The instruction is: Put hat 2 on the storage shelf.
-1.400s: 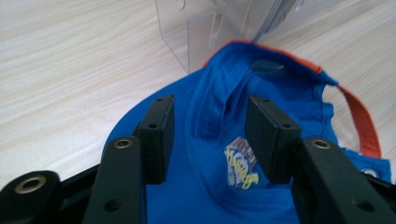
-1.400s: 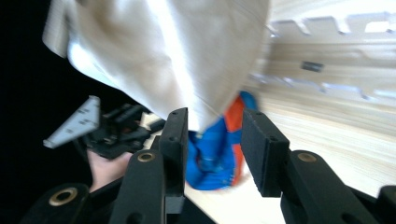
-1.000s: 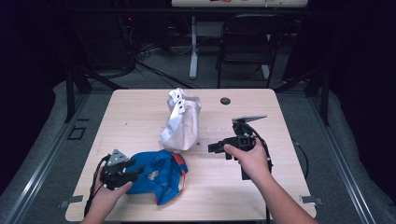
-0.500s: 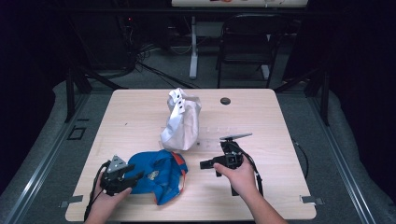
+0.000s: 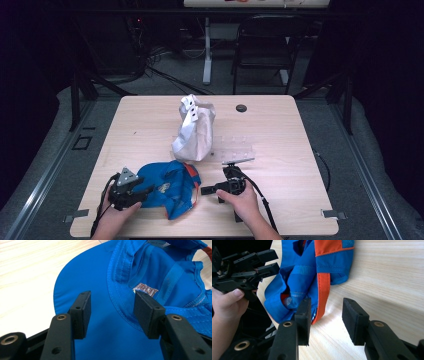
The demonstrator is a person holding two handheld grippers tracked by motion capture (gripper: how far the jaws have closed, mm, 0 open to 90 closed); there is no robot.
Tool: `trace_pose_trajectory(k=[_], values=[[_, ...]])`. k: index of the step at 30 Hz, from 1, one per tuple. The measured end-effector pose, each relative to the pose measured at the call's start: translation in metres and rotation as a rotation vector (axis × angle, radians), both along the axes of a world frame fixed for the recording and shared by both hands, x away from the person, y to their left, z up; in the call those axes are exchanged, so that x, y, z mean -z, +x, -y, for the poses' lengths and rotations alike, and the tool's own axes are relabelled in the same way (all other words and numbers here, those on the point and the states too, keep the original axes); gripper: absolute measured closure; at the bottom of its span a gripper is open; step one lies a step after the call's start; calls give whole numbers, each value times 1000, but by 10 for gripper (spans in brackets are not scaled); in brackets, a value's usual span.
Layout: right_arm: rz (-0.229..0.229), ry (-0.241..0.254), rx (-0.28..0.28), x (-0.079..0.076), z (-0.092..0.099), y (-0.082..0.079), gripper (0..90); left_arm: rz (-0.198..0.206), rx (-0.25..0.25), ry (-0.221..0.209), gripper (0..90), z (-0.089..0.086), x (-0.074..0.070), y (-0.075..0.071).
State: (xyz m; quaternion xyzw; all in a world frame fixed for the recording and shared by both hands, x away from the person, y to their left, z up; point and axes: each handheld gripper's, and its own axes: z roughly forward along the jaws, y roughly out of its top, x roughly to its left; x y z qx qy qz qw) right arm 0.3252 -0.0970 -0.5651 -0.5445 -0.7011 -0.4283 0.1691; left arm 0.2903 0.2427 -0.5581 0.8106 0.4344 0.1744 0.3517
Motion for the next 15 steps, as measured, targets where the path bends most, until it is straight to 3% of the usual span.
trace_pose_trajectory(k=[3,8,9,13,15], values=[[-35,19,-43,3,-1,3,599,2,1,2,490,1,1,0],[-73,-17,-100,7,-6,8,600,-1,9,12,491,2,1,0],[-75,0,-80,9,-9,8,601,-2,10,12,491,2,1,0],[-84,-9,-87,12,-12,11,606,-4,10,13,491,2,1,0],[-105,10,-81,15,-15,14,607,-5,11,13,491,2,2,0]])
